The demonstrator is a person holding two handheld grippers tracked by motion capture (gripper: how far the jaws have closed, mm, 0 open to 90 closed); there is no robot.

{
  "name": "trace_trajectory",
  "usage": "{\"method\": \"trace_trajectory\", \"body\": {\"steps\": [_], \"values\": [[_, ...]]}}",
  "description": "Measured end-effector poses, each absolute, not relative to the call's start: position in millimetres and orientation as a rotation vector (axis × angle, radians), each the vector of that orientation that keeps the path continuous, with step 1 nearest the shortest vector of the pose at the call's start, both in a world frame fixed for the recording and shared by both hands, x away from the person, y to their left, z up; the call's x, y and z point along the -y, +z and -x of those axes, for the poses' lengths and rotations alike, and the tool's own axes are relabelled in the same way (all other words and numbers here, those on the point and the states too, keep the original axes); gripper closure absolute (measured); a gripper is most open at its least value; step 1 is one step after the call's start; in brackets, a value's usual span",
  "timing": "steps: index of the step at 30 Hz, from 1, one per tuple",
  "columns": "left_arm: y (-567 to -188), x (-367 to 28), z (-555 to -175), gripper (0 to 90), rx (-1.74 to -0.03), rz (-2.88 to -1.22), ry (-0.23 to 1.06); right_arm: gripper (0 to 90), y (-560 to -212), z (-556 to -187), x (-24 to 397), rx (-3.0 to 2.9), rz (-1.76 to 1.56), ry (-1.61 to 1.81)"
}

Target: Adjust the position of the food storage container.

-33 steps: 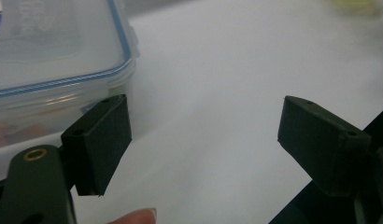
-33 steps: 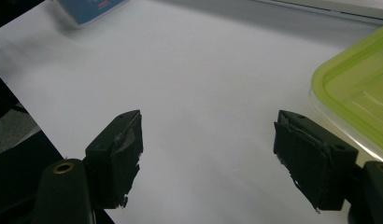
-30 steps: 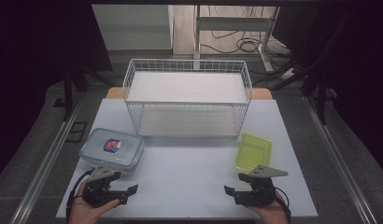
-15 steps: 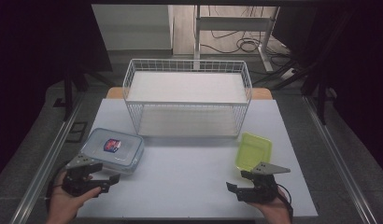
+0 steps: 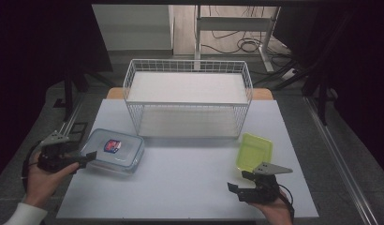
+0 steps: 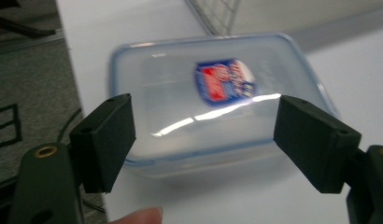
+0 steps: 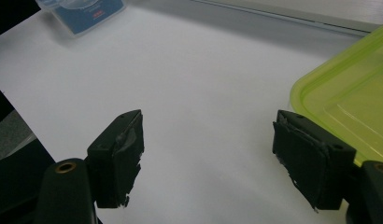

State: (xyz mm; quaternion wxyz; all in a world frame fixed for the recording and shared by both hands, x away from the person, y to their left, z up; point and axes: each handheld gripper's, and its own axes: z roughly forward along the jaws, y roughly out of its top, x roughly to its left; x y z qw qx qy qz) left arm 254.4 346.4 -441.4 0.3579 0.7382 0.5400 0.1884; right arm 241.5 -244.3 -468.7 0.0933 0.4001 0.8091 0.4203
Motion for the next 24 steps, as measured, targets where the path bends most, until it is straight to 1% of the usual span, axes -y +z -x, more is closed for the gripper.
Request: {"method": "trace_trajectory", "body": {"steps": [8, 9, 10, 11, 12, 13, 14, 15, 16, 19, 21, 22, 24], "values": [[-446.2, -377.0, -285.5, 22.4, -1.478, -1.874, 0.510, 24.9, -468.7, -241.0, 241.6, -2.419, -1.177, 1.230], [-447.9, -379.9, -288.7, 25.1, -1.493, -1.878, 0.512, 24.9, -468.8, -241.4, 242.2, -2.415, -1.176, 1.229], [-449.8, -382.6, -291.5, 25.1, -1.508, -1.876, 0.514, 24.9, -468.8, -241.4, 242.2, -2.415, -1.176, 1.229], [-452.0, -385.2, -294.1, 28.1, -1.521, -1.875, 0.517, 24.9, -469.2, -241.7, 243.1, -2.414, -1.180, 1.227], [-454.0, -387.9, -296.4, 28.1, -1.530, -1.875, 0.518, 24.9, -469.2, -241.7, 243.1, -2.414, -1.180, 1.227], [-456.0, -390.3, -298.4, 30.2, -1.545, -1.869, 0.516, 24.9, -469.4, -241.8, 243.5, -2.414, -1.183, 1.226], [-457.8, -392.5, -300.1, 33.0, -1.557, -1.865, 0.513, 24.9, -469.5, -241.9, 243.9, -2.413, -1.186, 1.222], [-459.4, -394.5, -301.6, 39.9, -1.569, -1.859, 0.511, 24.9, -469.8, -242.1, 244.2, -2.410, -1.190, 1.226], [-460.6, -395.9, -302.5, 39.9, -1.579, -1.856, 0.510, 24.9, -469.8, -242.1, 244.2, -2.410, -1.190, 1.226], [-466.3, -399.9, -307.4, 55.4, -1.640, -1.872, 0.504, 24.9, -469.7, -242.1, 244.2, -2.408, -1.189, 1.221], [-470.7, -400.8, -310.4, 66.0, -1.651, -1.896, 0.488, 24.9, -469.8, -242.3, 244.1, -2.407, -1.189, 1.217], [-472.9, -400.8, -311.7, 70.4, -1.654, -1.909, 0.475, 24.9, -469.8, -242.4, 243.9, -2.408, -1.189, 1.217], [-477.6, -400.7, -314.8, 76.0, -1.667, -1.939, 0.464, 24.9, -470.4, -242.6, 243.5, -2.409, -1.187, 1.211]]}}
